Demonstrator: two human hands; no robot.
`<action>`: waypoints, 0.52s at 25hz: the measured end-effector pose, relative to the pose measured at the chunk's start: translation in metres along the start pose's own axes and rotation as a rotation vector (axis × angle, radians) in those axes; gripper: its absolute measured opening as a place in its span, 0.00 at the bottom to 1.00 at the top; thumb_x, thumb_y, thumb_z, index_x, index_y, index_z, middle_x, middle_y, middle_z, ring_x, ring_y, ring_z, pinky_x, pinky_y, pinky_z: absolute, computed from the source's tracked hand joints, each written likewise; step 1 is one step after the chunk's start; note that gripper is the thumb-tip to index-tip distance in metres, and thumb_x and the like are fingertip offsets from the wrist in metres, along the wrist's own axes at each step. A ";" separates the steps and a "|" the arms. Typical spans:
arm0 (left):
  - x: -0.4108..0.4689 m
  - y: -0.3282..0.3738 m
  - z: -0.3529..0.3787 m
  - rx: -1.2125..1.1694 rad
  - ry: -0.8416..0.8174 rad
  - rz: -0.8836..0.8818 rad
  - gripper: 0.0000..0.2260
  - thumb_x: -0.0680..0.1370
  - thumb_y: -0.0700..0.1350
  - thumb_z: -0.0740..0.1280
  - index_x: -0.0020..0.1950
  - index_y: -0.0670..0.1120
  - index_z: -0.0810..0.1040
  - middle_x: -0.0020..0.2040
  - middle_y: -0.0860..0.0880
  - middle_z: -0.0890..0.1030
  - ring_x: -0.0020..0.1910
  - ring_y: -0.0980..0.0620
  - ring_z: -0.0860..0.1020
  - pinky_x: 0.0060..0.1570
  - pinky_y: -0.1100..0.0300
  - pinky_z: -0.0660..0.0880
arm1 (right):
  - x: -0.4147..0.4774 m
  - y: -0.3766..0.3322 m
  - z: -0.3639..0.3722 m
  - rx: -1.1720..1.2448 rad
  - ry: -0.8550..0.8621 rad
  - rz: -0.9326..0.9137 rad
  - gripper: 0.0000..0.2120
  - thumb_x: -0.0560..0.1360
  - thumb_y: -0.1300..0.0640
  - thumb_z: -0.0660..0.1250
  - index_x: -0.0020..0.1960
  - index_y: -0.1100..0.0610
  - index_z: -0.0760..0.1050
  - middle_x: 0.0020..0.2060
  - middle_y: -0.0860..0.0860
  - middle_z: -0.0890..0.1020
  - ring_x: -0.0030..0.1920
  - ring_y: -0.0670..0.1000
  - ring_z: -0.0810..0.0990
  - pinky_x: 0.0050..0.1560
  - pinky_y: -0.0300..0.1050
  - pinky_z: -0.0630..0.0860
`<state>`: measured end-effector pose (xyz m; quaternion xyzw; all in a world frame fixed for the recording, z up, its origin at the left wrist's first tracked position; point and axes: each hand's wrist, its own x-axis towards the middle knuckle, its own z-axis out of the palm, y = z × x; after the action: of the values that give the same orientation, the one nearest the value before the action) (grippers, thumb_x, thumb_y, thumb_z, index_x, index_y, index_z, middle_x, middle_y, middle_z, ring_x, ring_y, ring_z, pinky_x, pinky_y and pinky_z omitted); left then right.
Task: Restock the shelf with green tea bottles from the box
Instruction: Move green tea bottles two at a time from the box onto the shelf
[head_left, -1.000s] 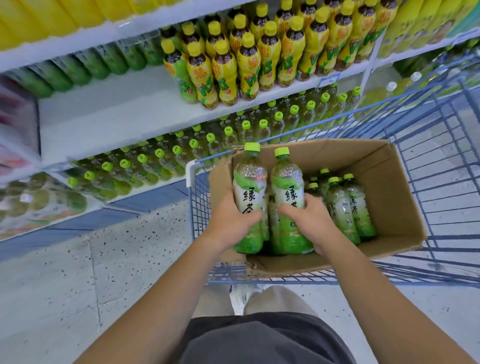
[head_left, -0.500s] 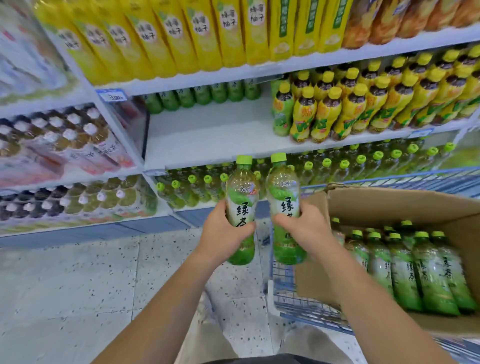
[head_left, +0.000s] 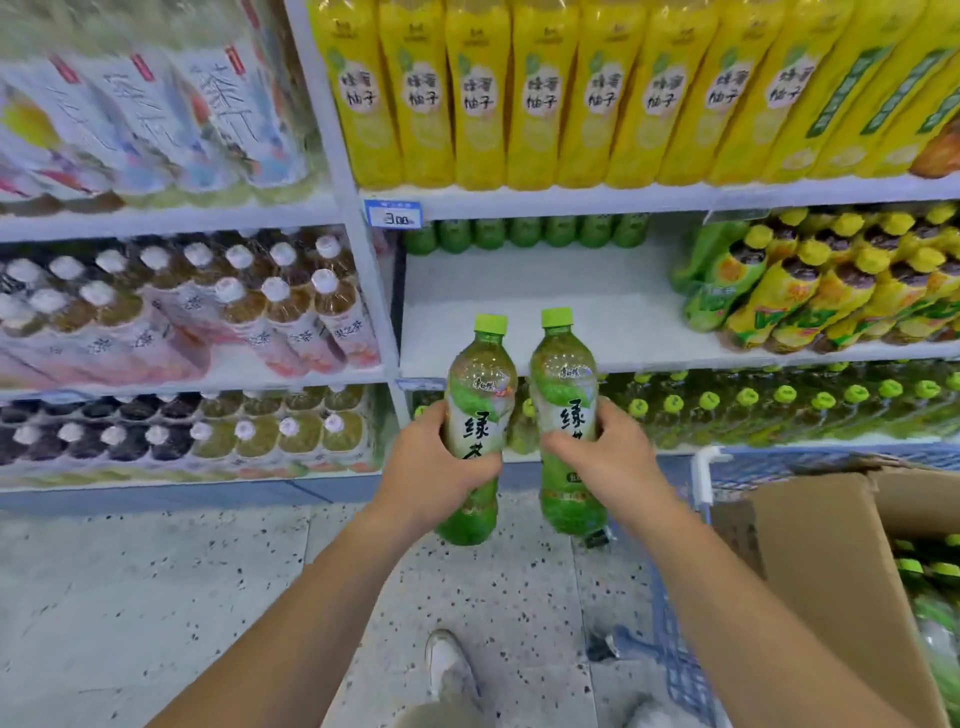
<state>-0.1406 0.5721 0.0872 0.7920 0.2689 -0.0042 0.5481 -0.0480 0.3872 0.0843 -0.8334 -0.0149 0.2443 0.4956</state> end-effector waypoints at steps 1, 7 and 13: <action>0.009 -0.006 -0.012 -0.009 0.012 0.000 0.16 0.65 0.49 0.78 0.48 0.56 0.78 0.41 0.62 0.84 0.39 0.62 0.82 0.32 0.67 0.78 | 0.008 -0.008 0.013 -0.006 -0.001 -0.009 0.12 0.67 0.50 0.76 0.49 0.47 0.78 0.41 0.45 0.85 0.40 0.44 0.84 0.36 0.43 0.78; 0.081 -0.041 -0.032 -0.009 0.110 0.010 0.17 0.62 0.53 0.77 0.47 0.55 0.78 0.40 0.63 0.83 0.37 0.64 0.81 0.32 0.66 0.77 | 0.081 -0.025 0.060 -0.106 0.027 -0.092 0.15 0.64 0.47 0.77 0.48 0.46 0.78 0.38 0.42 0.85 0.37 0.40 0.83 0.39 0.45 0.80; 0.177 -0.074 -0.026 0.002 0.112 0.055 0.18 0.61 0.49 0.79 0.47 0.52 0.79 0.38 0.55 0.85 0.35 0.58 0.83 0.33 0.57 0.81 | 0.169 -0.016 0.080 -0.184 -0.016 -0.176 0.14 0.64 0.48 0.78 0.46 0.46 0.78 0.37 0.35 0.83 0.35 0.37 0.82 0.36 0.42 0.78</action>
<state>-0.0285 0.6881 -0.0202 0.7988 0.2773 0.0551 0.5311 0.0705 0.5064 0.0003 -0.8688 -0.1145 0.2042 0.4364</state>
